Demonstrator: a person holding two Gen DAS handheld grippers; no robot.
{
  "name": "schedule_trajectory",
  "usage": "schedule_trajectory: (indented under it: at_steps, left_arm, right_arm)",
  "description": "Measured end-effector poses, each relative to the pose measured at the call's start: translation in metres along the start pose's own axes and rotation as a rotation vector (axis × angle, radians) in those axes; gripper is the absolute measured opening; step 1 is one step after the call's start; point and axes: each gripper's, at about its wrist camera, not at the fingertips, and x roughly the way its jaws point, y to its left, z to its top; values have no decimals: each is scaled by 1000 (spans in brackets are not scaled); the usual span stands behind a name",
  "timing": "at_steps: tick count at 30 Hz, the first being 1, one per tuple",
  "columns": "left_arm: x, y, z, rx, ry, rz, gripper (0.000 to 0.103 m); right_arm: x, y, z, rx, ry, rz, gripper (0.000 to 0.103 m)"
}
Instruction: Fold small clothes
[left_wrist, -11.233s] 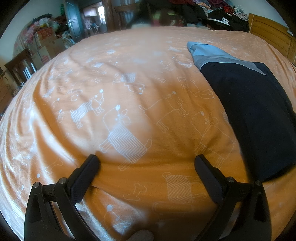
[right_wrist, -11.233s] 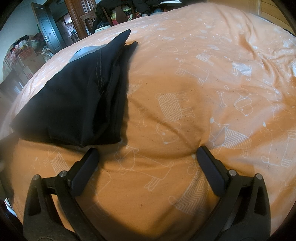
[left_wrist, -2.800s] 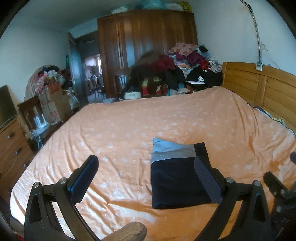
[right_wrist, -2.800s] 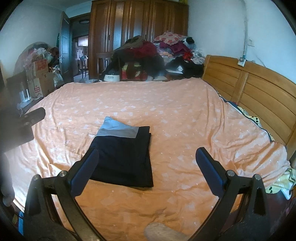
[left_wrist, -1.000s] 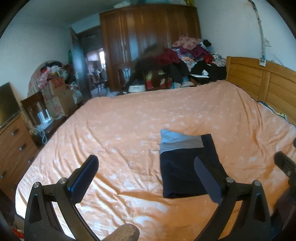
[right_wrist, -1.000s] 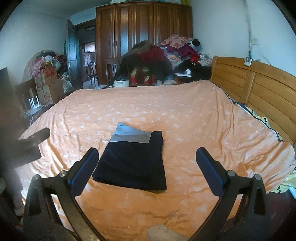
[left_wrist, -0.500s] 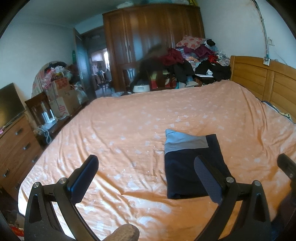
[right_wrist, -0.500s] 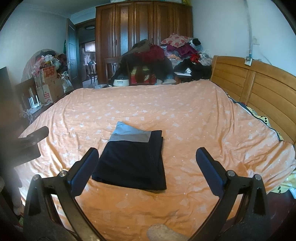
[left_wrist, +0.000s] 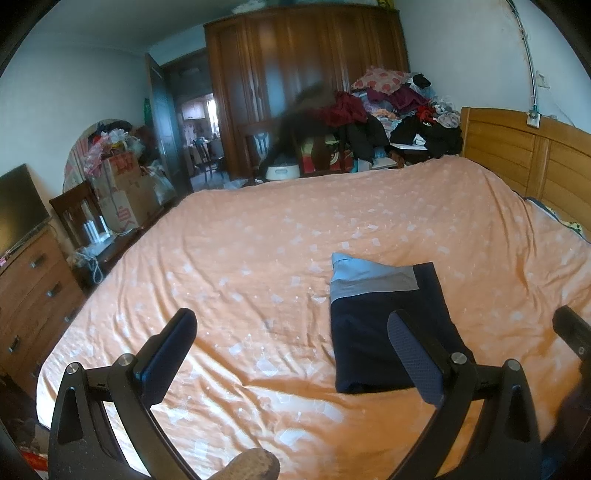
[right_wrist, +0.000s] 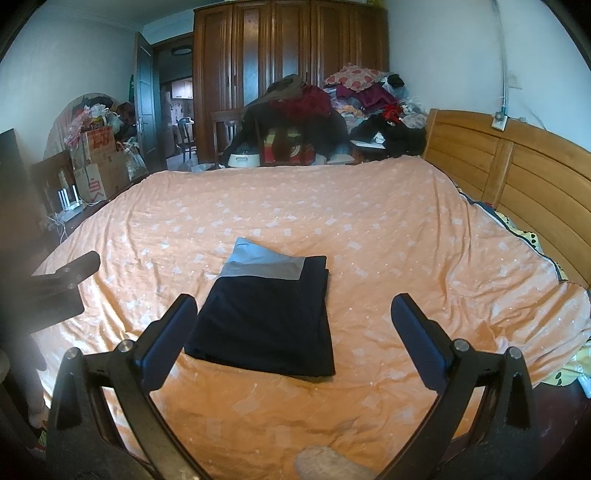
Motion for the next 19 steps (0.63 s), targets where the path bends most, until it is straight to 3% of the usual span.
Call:
schedule_trajectory:
  at_steps: [19]
  left_arm:
    - [7,4,-10,-2,21,-19,103]
  right_arm:
    - [23,12,-4,-9,64,20,103]
